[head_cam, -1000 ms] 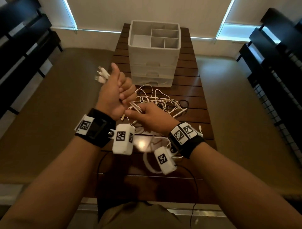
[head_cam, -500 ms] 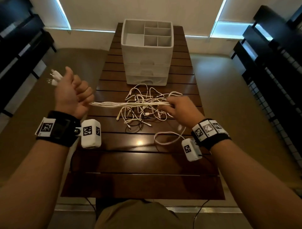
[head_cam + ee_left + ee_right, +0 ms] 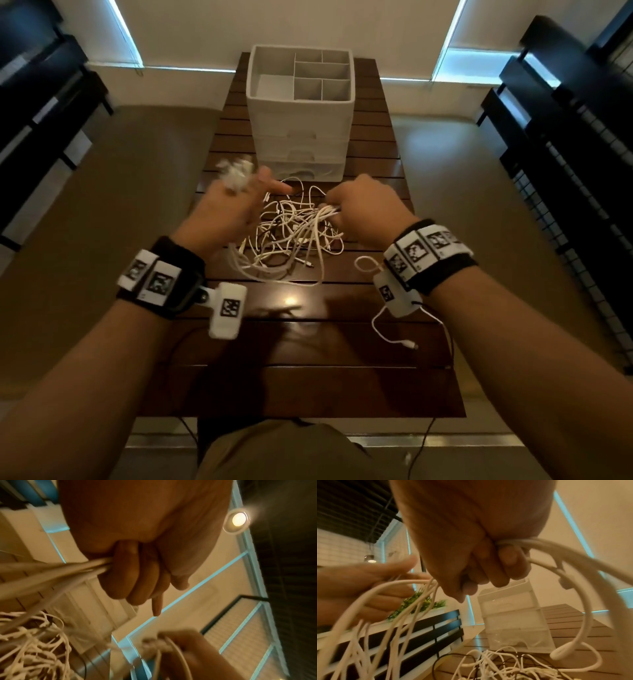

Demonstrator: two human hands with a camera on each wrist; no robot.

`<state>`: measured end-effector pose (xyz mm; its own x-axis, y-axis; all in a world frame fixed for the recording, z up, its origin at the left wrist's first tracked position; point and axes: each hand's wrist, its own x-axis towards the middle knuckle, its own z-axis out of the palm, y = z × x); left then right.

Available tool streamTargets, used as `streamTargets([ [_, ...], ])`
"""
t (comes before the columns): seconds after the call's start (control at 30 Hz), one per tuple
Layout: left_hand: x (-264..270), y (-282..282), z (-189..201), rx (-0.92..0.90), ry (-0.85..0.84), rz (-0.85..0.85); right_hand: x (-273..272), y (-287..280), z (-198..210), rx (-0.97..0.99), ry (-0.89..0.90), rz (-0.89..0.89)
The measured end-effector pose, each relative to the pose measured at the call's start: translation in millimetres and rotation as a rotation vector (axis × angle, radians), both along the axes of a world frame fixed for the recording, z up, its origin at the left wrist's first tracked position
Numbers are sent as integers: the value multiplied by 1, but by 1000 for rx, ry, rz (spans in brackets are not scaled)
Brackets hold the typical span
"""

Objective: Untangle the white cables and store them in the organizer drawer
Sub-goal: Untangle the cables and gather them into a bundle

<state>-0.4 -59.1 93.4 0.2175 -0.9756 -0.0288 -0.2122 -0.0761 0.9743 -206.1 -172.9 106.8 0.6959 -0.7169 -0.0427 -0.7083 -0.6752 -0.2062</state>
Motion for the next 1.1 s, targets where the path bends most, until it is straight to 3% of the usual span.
streamTargets([
  [0.1,-29,-6,-8,30,-238,-180,18,14,-5,-103,63,41],
  [0.2,-35,-9,-14,33,-368,-240,18,17,-6,-154,83,60],
  [0.5,-21,-18,-3,-4,-657,-149,18,12,0,-129,-108,154],
  [0.63,-10,-16,11,-166,-577,-211,15,6,12,132,-362,167],
  [0.8,19,-6,29,-325,-480,-13,-17,-25,14,244,-428,22],
  [0.97,36,8,34,-275,-600,16,-48,-39,25,137,-422,-116],
  [1.1,32,2,16,-198,-525,16,-45,-41,51,-21,-398,-95],
])
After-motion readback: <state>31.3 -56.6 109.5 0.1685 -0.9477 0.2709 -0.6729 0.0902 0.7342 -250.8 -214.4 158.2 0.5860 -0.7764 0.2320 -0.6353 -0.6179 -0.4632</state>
